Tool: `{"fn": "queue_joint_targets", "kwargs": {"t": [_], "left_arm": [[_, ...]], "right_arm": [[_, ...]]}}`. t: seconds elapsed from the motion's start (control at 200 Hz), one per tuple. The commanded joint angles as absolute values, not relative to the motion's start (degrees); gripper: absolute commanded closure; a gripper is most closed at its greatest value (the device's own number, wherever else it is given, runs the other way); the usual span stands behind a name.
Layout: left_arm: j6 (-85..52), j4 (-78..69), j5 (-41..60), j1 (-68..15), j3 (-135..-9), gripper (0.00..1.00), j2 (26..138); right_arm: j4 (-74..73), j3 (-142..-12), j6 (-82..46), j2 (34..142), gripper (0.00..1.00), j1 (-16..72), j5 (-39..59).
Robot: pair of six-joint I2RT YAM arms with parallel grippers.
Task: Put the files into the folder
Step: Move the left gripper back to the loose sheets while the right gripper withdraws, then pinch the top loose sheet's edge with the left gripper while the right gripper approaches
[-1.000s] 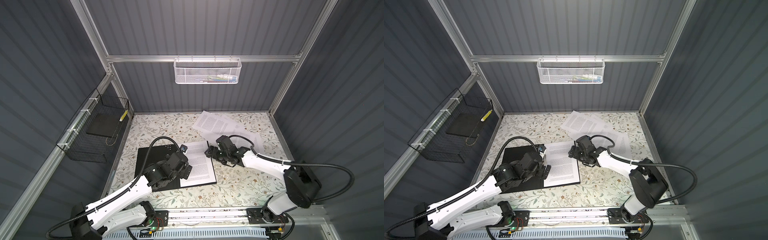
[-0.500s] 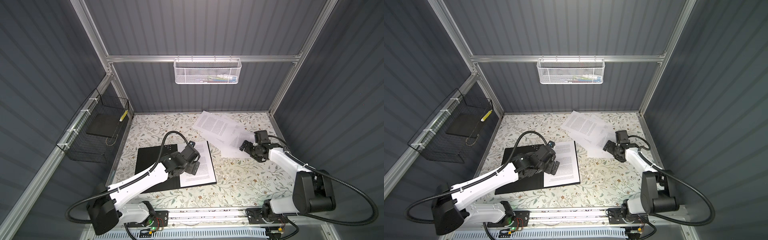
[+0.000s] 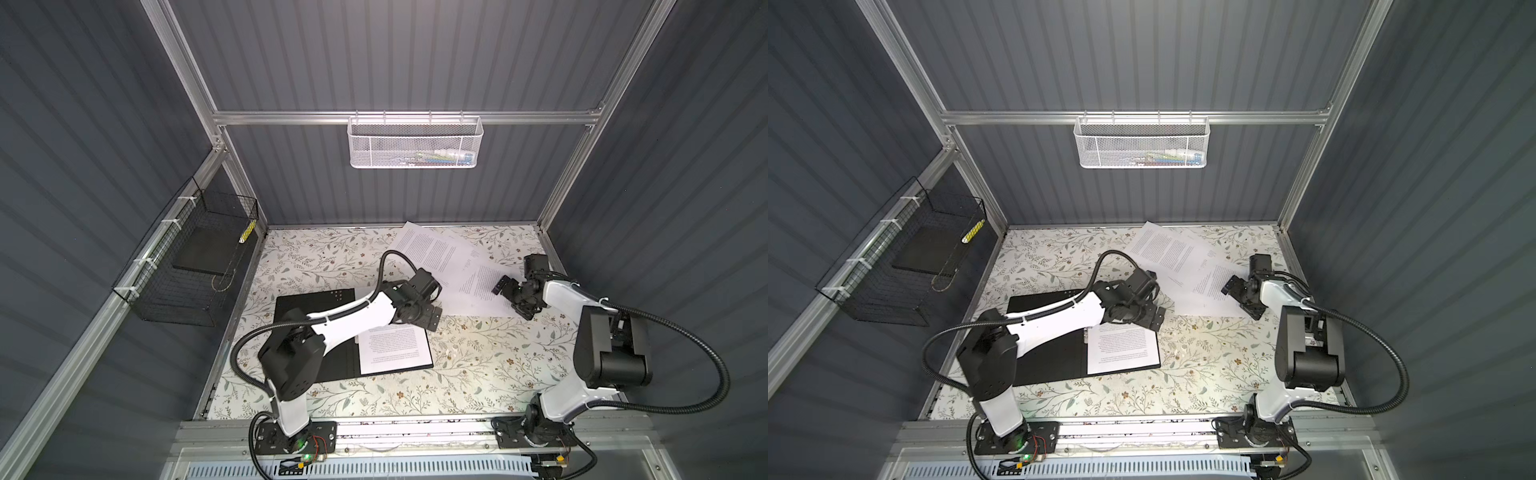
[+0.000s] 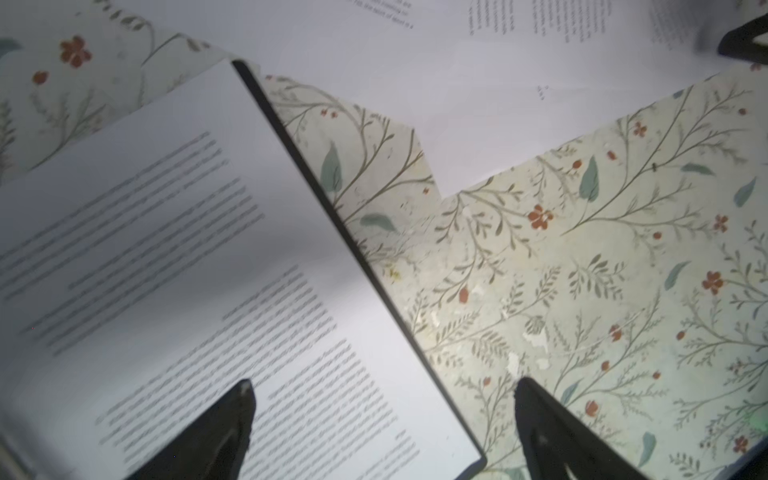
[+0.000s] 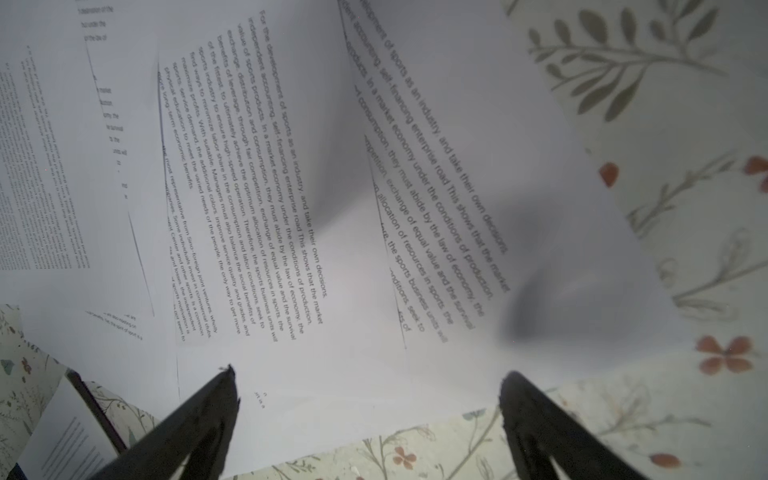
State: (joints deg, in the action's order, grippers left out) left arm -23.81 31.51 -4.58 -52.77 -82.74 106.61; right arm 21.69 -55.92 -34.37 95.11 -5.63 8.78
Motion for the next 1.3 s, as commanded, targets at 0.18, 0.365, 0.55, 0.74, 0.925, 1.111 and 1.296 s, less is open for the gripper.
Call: {"fn": "queue_joint_targets", "kwargs": {"t": [0.18, 0.365, 0.55, 0.74, 0.925, 1.111, 1.296], "left_arm": [[-22.60, 31.68, 3.32, -52.74, -99.31, 0.06, 120.70], [-22.93, 32.39, 7.79, -52.78, -109.69, 0.12, 129.92], [-22.68, 32.28, 10.99, -53.14, -116.07, 0.13, 135.77], [-22.86, 31.72, 12.79, -53.35, -120.01, 0.14, 139.87], [-22.38, 31.85, 12.83, -53.41, -118.61, 0.14, 141.05], [-21.88, 31.19, 13.59, -53.58, -112.89, 0.14, 139.40], [-22.77, 27.72, 17.04, -55.72, -103.30, 0.14, 134.66]], "right_arm": [[23.28, -58.89, -35.19, 98.08, 0.01, -7.02, 9.74], [23.53, -59.00, -34.86, 99.70, 0.01, -8.25, 12.33], [24.07, -58.22, -35.35, 100.54, 0.01, -8.44, 16.47], [23.36, -54.66, -35.98, 97.33, 0.01, -8.78, 18.09], [22.77, -51.71, -36.05, 94.38, 0.01, -10.66, 18.58], [23.72, -51.41, -35.20, 91.98, 0.01, -12.00, 18.63], [24.00, -50.32, -35.62, 87.56, 0.01, -13.30, 18.10]]}}
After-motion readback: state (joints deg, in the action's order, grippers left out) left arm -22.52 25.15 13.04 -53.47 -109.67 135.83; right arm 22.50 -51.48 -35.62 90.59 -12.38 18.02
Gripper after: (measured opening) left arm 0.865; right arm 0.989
